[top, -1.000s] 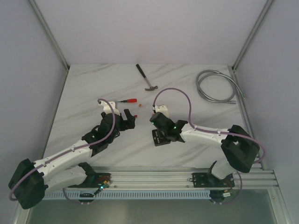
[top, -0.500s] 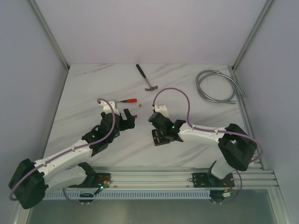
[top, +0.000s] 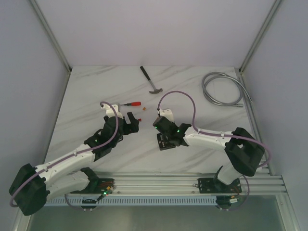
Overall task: Snap on the fuse box
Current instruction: Install the fuse at the fuse box base.
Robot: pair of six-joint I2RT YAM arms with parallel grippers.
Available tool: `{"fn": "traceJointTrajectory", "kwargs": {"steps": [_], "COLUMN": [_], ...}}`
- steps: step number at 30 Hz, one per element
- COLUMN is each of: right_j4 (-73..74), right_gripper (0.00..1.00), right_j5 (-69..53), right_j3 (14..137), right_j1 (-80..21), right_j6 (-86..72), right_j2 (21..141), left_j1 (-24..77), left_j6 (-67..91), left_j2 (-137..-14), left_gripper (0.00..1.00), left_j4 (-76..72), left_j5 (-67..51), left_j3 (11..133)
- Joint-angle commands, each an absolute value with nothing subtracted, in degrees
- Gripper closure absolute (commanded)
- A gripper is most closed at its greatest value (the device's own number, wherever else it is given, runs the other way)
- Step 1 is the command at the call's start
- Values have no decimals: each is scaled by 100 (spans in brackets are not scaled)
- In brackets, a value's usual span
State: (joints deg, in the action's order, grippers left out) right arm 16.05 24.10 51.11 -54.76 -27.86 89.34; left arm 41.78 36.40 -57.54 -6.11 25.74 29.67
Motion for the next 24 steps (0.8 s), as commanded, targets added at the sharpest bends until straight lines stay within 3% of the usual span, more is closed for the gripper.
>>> {"fn": "traceJointTrajectory", "kwargs": {"steps": [1, 24], "right_j4": [1791, 1882], "right_gripper": [100, 69], "right_j5": [2559, 2352], "right_j3": [5300, 5396], "right_j1": [-5518, -5527], "right_j6": [-2873, -2963], "right_j2": [9086, 8897], "left_j1": [4151, 4132], "left_j6": [3674, 3692], "left_j2": [-5722, -5694], "left_gripper": [0, 0], "left_j4": [-535, -517], "left_j5": [2549, 2497], "left_j3": [2905, 2918]}}
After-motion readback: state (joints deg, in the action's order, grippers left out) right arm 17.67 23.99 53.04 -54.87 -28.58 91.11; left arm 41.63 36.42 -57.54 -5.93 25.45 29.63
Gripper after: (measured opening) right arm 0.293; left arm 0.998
